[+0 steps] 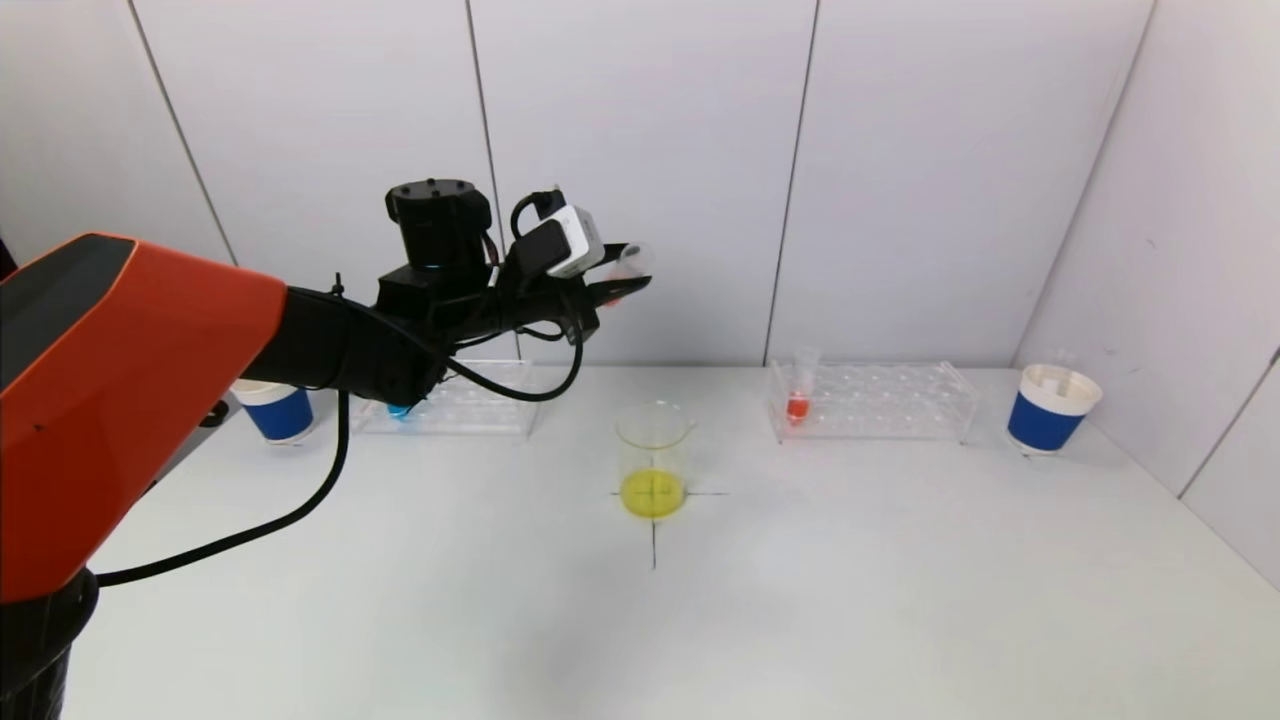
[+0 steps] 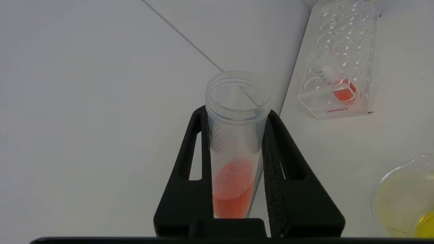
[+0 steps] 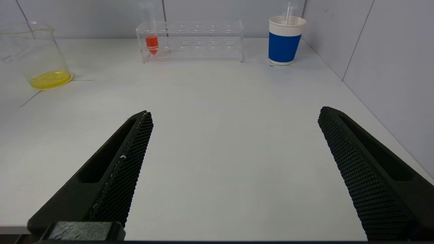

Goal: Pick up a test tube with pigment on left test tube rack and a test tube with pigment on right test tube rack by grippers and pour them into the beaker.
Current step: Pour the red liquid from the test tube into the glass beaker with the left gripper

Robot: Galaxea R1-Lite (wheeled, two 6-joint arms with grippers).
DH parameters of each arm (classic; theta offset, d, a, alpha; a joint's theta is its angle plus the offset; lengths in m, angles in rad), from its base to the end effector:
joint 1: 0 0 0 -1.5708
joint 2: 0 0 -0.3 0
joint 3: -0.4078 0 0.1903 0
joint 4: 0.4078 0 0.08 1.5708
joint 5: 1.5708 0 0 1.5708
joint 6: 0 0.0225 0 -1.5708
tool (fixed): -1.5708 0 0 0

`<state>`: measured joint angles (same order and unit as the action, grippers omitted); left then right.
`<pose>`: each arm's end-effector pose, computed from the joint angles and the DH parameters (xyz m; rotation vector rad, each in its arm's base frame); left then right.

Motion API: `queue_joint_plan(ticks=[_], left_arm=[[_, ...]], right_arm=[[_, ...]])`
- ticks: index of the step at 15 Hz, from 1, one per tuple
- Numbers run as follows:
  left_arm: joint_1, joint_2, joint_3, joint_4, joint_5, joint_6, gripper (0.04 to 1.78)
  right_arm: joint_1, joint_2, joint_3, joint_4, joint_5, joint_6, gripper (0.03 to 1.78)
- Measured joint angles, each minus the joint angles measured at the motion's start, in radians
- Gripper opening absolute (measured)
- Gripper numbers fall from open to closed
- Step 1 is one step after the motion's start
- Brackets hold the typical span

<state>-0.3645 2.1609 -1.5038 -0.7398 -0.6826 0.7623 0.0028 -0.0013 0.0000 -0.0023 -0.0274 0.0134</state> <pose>0.4140 -0.1731 0.2104 0.7033 -0.4797 -0.9618 -0.0229 -0.0007 0.0757 0.0135 -0.0038 -0.0246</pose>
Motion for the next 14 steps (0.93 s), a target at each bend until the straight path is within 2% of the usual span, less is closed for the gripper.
queue_joint_plan(ticks=[9, 14], left_arm=[[0.027, 0.051, 0.04, -0.186, -0.043, 0.023, 0.44], [0.039, 0.066, 0.056, -0.198, -0.081, 0.098, 0.44]], right_arm=[[0.0, 0.0, 0.0, 0.0, 0.0, 0.0, 1.77], [0.0, 0.0, 0.0, 0.0, 0.0, 0.0, 1.77]])
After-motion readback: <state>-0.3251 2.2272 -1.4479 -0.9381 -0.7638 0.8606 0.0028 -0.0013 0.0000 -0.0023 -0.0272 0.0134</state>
